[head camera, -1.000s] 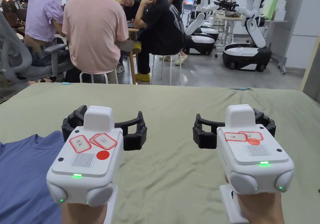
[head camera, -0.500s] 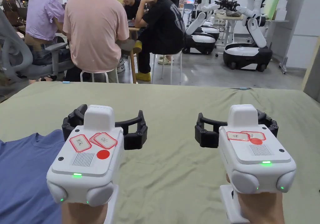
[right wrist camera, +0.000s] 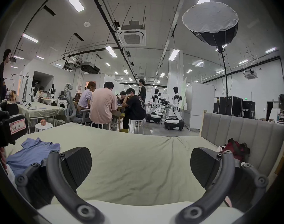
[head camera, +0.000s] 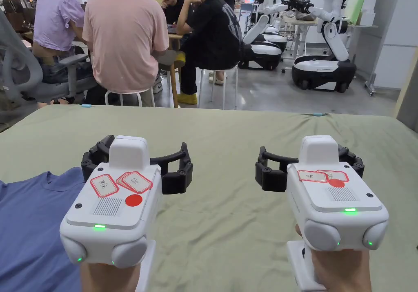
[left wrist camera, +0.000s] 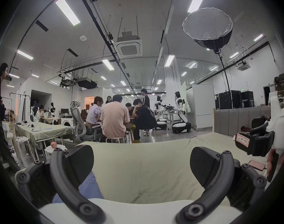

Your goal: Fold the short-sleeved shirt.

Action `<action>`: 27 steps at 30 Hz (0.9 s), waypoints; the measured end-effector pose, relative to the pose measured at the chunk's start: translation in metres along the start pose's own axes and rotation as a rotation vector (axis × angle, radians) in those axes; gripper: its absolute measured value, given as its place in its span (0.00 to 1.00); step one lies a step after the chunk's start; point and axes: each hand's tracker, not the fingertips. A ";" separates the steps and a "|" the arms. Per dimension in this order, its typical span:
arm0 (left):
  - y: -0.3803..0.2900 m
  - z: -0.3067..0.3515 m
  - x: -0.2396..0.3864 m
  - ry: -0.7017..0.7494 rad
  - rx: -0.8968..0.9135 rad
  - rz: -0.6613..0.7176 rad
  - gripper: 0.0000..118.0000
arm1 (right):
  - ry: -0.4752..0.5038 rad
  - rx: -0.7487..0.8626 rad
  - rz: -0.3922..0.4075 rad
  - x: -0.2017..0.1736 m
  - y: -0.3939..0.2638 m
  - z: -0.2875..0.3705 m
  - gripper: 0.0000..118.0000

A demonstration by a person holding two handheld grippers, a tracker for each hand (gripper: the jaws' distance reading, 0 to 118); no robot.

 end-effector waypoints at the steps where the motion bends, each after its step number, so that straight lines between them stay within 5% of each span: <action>1: 0.000 0.000 0.000 0.000 0.001 -0.006 1.00 | -0.004 0.000 -0.002 -0.001 0.000 0.000 1.00; 27: -0.003 0.000 0.006 -0.001 0.005 -0.041 1.00 | 0.016 -0.024 -0.015 0.001 -0.009 -0.004 1.00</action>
